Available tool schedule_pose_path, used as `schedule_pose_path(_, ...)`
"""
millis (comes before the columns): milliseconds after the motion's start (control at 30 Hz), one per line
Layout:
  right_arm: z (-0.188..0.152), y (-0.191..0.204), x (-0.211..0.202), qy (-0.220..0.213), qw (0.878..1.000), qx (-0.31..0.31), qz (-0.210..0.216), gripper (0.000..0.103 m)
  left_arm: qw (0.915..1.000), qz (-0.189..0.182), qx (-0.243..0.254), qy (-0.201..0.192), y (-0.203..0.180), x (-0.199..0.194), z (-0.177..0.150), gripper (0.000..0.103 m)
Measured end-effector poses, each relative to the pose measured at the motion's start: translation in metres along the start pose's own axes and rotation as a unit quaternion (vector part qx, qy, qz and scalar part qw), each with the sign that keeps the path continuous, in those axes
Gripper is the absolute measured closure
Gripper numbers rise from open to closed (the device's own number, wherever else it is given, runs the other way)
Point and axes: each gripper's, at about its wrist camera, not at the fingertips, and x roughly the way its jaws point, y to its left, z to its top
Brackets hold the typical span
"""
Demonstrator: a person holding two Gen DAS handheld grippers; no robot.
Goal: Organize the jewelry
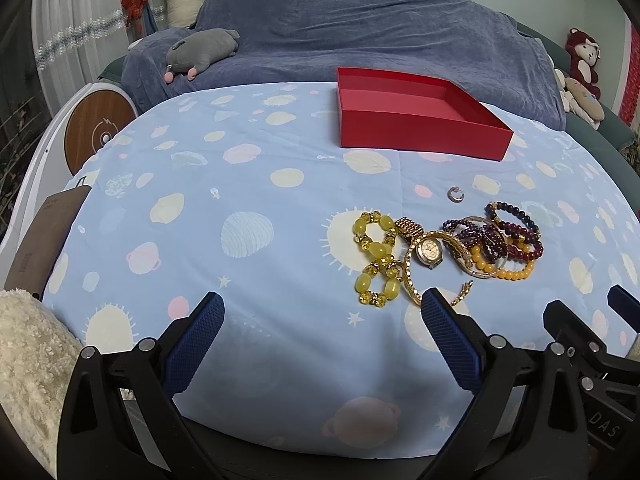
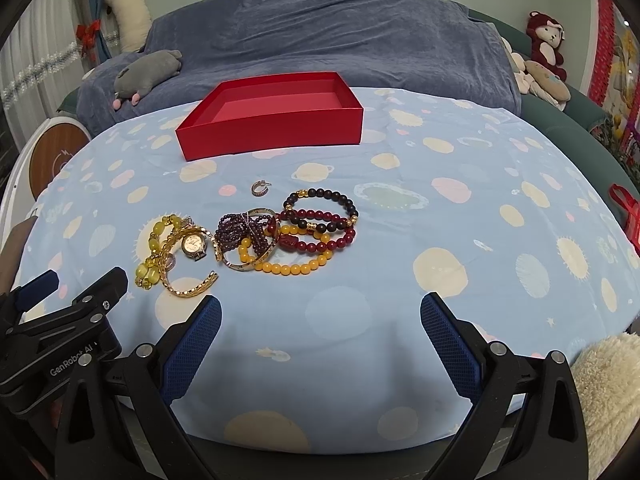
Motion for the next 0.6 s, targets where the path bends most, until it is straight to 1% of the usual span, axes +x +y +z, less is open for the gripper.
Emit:
schedule_pose_path(200, 0.0001, 0.0004, -0.0001, 0.000, 1.000, -0.001, -0.001, 0.007, 0.9999, 0.011, 0.006, -0.005, -0.0029, -0.0036, -0.0005, 0.009)
schedule_pose_path(600, -0.0001, 0.0003, 0.0003, 0.000, 1.000, -0.002, -0.002, 0.007, 0.9999, 0.008, 0.007, -0.004, -0.0017, -0.0014, -0.0004, 0.009)
